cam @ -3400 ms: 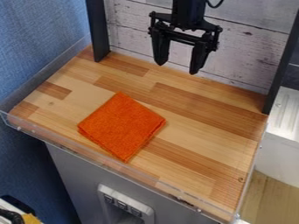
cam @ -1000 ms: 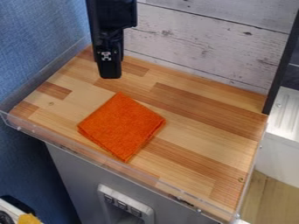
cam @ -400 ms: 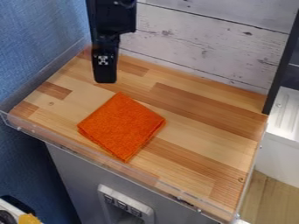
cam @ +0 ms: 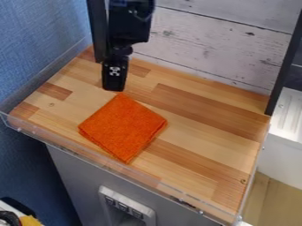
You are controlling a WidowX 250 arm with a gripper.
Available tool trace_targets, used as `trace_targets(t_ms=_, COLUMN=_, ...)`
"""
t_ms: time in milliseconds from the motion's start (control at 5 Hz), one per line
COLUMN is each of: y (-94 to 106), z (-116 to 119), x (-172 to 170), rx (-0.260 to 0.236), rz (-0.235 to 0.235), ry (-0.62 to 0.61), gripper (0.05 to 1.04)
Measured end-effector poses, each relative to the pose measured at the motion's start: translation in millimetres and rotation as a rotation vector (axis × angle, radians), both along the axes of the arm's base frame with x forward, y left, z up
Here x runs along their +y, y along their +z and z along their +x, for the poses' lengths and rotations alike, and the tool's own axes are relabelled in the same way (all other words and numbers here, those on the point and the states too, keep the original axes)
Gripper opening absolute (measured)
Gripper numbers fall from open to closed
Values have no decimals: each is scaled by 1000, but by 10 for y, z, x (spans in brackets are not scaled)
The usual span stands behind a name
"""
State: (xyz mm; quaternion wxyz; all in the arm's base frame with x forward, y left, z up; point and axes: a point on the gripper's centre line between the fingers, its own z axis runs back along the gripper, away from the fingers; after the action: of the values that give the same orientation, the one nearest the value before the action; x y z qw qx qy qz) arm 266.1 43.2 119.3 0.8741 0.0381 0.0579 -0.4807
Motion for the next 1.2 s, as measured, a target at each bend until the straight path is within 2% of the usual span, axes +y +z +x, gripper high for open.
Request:
trace_targets(t_ms=200, y=-6, z=-21, x=-53, rx=-48, rz=37, ry=7, gripper=652)
trace_targets(t_ms=400, y=-93, z=-45, x=-42, rx=-106, rz=50, ry=12, gripper=360)
trace_targets(t_ms=600, y=-286, z=-60, x=-66, rx=-163, rz=35, ry=8, gripper=150)
trace_targets(t_ms=800, y=-454, z=-54, x=-73, rx=-235, rz=-15, ry=15, gripper=64)
trace_targets(t_ms=1000, y=-598, z=-11, x=-97, rx=-300, rz=-82, ry=20, gripper=59)
trace_targets(t_ms=1200, y=-760, z=37, x=-123, rx=-323, rz=-167, ry=30, gripper=59)
